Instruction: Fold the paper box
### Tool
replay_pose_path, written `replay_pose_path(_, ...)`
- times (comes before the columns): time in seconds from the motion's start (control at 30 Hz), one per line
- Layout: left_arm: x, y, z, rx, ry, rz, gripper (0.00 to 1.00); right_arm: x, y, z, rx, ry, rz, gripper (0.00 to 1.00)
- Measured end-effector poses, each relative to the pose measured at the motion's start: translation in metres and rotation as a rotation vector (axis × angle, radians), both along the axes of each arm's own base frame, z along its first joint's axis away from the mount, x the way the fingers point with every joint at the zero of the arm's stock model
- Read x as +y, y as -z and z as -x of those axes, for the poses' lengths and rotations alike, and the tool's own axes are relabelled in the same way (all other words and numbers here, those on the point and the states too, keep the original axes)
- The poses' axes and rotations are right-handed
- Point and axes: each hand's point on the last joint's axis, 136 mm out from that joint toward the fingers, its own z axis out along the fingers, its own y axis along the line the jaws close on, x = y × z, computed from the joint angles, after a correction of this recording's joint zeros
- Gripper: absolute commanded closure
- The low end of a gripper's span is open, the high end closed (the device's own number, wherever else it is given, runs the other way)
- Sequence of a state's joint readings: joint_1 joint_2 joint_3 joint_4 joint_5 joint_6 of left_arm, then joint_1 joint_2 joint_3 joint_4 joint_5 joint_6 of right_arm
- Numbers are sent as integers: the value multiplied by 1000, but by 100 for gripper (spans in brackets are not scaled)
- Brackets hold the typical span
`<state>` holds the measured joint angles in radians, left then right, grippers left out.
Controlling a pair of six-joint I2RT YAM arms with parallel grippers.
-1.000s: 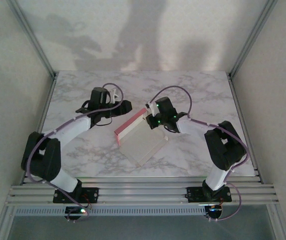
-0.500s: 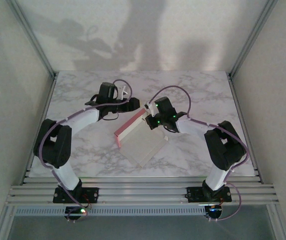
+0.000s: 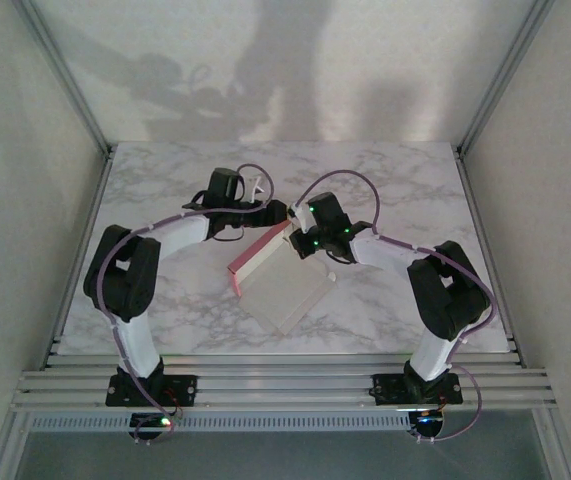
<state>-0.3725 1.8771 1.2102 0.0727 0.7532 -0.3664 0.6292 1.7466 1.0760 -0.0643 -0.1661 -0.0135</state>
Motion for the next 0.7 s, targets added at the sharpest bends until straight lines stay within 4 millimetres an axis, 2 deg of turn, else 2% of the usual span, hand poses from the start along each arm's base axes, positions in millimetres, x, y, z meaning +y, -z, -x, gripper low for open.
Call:
replay_pose_path(0.13,-7,5,2,4,23,1,24,0,0,0,1,-1,2,92)
replay_pose_path(0.57,-7,8,-2,-26,25,-24,26,0,1,0,7,-1,8,90)
replay_pose_path(0.7,-7,8,-5,-35,23,-26,27,-4,7,3,28,4,30,89)
